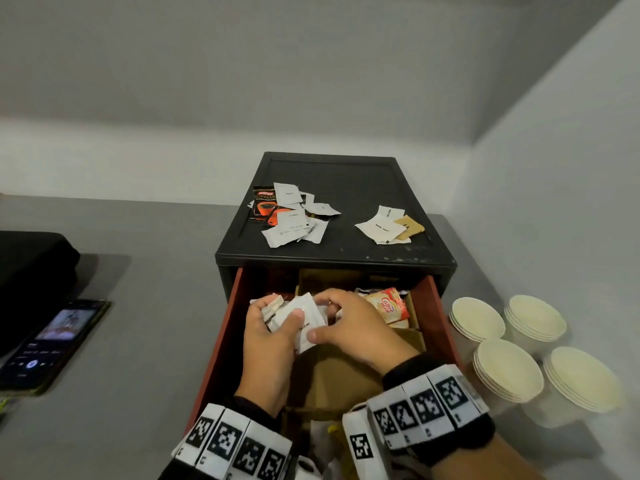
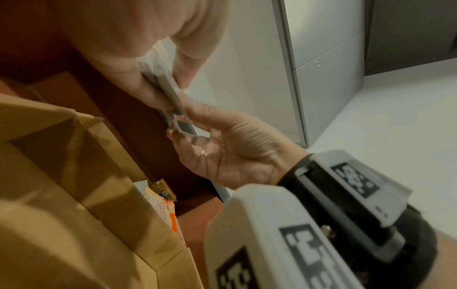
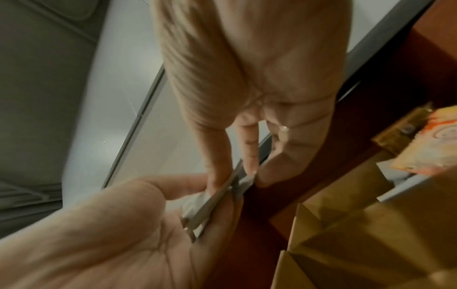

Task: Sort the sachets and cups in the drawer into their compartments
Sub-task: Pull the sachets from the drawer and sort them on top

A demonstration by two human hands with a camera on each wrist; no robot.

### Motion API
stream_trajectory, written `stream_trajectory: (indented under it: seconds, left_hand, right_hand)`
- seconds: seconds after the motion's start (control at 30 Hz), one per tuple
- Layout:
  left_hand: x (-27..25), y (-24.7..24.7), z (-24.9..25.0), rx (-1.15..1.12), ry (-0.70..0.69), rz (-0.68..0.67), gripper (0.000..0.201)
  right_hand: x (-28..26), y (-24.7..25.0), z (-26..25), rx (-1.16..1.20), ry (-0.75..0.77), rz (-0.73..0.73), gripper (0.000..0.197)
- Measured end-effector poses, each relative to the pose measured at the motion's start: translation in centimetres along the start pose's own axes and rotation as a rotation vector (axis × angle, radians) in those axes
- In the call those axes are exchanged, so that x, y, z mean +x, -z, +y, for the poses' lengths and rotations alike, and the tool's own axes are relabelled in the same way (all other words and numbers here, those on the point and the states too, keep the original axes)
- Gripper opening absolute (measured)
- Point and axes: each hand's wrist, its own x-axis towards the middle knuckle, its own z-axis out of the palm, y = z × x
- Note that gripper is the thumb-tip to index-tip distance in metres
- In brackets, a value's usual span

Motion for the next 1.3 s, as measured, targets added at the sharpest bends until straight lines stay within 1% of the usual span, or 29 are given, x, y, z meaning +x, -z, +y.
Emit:
stream_trajectory:
  seconds: [0.1,0.17,0.23,0.33,0.47,0.57,0.7,0.8,0.87,0.97,1.03,1.1,1.2,1.27,1.3]
  left_hand:
    - [-0.3,-0.1,0.6,-0.101,0.054,-0.031,0.023]
    - [-0.3,-0.1,0.8,-0.125,0.072,-0.038,0.026]
    - [-0.4,-0.1,0.9,-0.152,0.078,-0.050,0.029]
    - [-0.3,-0.1,1.0,-0.166,0.082,-0.061,0.035]
    - [-0.3,-0.4,0.8,-0.100,0.086,-0.045,0.043]
    - [-0.3,-0.5,0.7,-0.038,0.052,-0.011,0.044]
    - [-0.1,-0.1,0.4,-0.025,0.040,0.048,0.044]
    - [0.0,0.0,0.1,0.000,0.037,0.064,0.042]
    - [0.0,-0.1,0.0,0.009,0.037,0.074,0.042]
    - [0.0,-0.1,0.0,0.013,0.033,0.076,0.041]
    - [-0.1,0.0,0.0,0.026,0.034,0.070,0.039]
    - [-0.1,0.0,0.0,0.041,0.037,0.063,0.037]
    - [-0.2,-0.1,0.1,0.051,0.043,0.052,0.037]
    - [-0.3,-0.2,0.2,0.049,0.048,0.029,0.037]
    - [-0.3,-0.2,0.3,0.044,0.055,0.014,0.036]
  right_hand:
    - [0.3,-0.1,0.6,0.129,-0.012,0.034,0.035]
    - [0.3,0.0,0.7,0.177,-0.005,0.049,0.020]
    - [0.3,0.0,0.8,0.191,-0.012,0.057,0.015]
    - [0.3,-0.1,1.0,0.198,-0.044,0.061,0.016]
    - [0.4,0.7,0.9,0.268,-0.088,0.071,0.020]
    - [0.8,2.1,1.6,0.370,-0.178,0.195,0.015]
    - [1.2,2.9,4.3,0.600,-0.307,0.383,0.011]
    - [1.7,2.3,6.2,0.762,-0.415,0.466,0.023]
    - [2.4,1.7,7.1,0.803,-0.455,0.514,0.037]
    - [3.4,1.0,8.2,0.728,-0.476,0.564,0.056]
    - [3.6,0.6,8.2,0.660,-0.501,0.541,0.058]
    - [3.5,0.3,7.7,0.559,-0.479,0.523,0.057]
    - [2.3,0.4,6.0,0.389,-0.403,0.476,0.051]
    - [1.0,0.5,4.3,0.337,-0.323,0.403,0.044]
    - [0.3,0.6,3.2,0.342,-0.280,0.327,0.041]
